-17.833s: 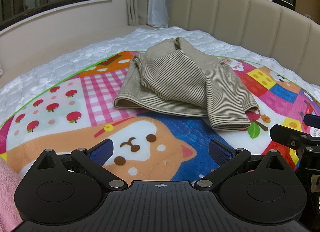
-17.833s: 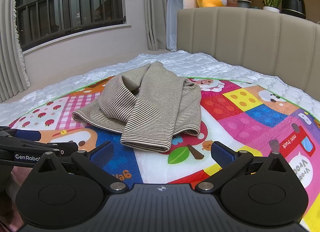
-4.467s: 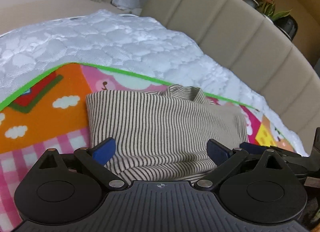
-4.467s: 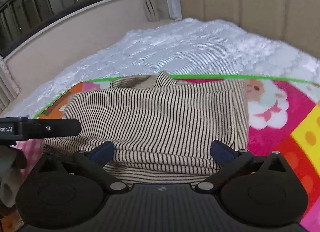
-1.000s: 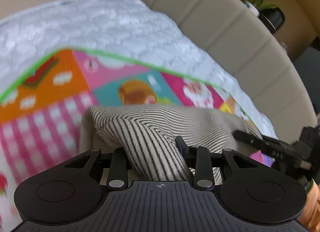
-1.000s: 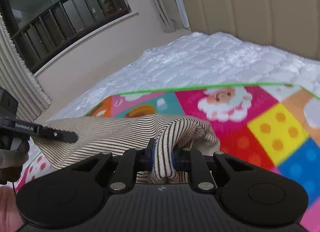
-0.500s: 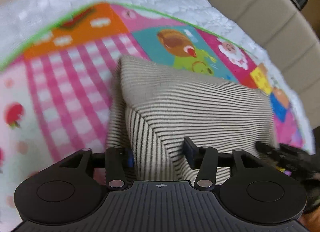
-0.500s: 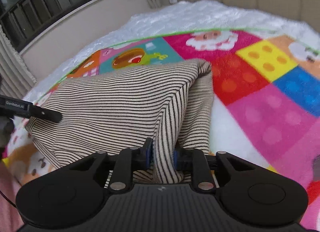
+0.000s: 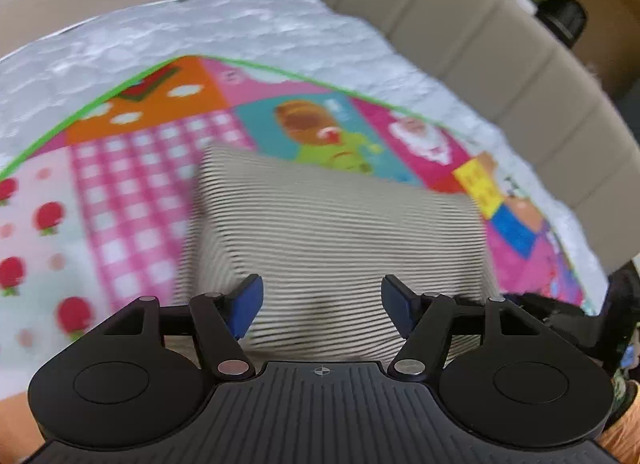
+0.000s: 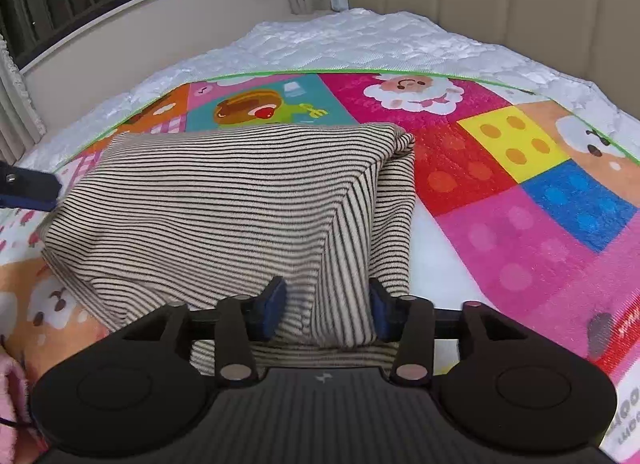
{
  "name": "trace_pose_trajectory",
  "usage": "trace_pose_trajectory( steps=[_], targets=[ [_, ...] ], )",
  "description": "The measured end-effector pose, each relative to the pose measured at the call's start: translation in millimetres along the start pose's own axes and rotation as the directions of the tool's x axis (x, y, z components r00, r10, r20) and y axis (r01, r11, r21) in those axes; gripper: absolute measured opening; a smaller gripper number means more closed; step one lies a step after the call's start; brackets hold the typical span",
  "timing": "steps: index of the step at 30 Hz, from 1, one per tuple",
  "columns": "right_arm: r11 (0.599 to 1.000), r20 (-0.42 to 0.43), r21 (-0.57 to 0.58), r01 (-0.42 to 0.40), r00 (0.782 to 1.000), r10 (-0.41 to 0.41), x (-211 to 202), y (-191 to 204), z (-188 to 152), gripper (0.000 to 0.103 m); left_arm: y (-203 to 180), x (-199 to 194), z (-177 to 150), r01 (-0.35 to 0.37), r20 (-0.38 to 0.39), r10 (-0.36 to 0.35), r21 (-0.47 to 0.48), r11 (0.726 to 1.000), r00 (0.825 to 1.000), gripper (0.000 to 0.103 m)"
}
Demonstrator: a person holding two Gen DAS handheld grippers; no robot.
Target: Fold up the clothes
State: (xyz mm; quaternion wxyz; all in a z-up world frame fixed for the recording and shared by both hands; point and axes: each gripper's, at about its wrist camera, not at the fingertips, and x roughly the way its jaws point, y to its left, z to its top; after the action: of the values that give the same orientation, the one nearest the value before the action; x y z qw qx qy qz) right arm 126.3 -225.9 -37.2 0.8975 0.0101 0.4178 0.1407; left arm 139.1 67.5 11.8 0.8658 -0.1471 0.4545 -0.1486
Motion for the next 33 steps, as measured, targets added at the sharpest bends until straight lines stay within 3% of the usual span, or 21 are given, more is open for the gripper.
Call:
trace_pose_trajectory(
  steps=[2,7,12,14,16,18,20,22,28,33],
  targets=[
    [1.000,0.017,0.005,-0.008,1.000,0.008,-10.6,-1.6,2.4,0.063,-4.7,10.0,0.9,0.002,0.008,-0.002,0.016,1.000,1.000,0.076],
    [0.999,0.103,-0.013,-0.043,0.994,0.044,-35.9,-4.6,21.6,0.063,10.0,40.9,-1.1,-0.023,-0.038,0.022,-0.023,0.999,0.999,0.078],
    [0.998,0.150,0.001,-0.066,0.986,0.065,-19.7,1.5,51.8,0.063,22.3,52.5,0.4,0.012,-0.053,-0.015,-0.067,0.998,0.998,0.086],
    [0.997,0.126,0.008,-0.082,0.989,0.080,2.3,6.0,57.8,0.065,21.1,50.7,2.2,0.020,-0.050,-0.023,-0.061,0.998,0.998,0.086],
    [0.997,0.068,-0.009,-0.079,0.995,0.079,28.9,10.8,54.9,0.074,19.8,48.6,4.4,0.029,-0.043,-0.031,-0.054,0.998,0.999,0.086],
    [0.996,0.029,-0.081,-0.042,0.999,0.044,50.5,19.3,43.8,0.079,18.4,42.2,10.7,0.053,0.011,-0.052,-0.046,0.998,0.999,0.087],
    [0.989,0.046,-0.145,-0.025,0.998,0.032,52.6,25.9,34.5,0.086,18.2,40.6,19.2,0.067,0.057,-0.065,-0.046,0.997,0.996,0.089],
    [0.984,0.058,-0.179,-0.021,0.998,0.031,51.4,29.2,29.2,0.086,21.5,49.4,29.9,0.066,0.067,-0.062,-0.057,0.996,0.996,0.090],
    [0.991,0.082,-0.115,-0.071,0.993,0.081,21.7,20.0,39.0,0.087,38.1,91.9,51.1,0.051,0.033,-0.048,-0.103,0.993,0.998,0.093],
    [0.986,-0.021,-0.148,-0.081,0.997,0.079,40.2,17.7,23.0,0.091,42.1,100.7,54.9,0.040,0.041,-0.036,-0.102,0.994,0.999,0.093]
  ],
)
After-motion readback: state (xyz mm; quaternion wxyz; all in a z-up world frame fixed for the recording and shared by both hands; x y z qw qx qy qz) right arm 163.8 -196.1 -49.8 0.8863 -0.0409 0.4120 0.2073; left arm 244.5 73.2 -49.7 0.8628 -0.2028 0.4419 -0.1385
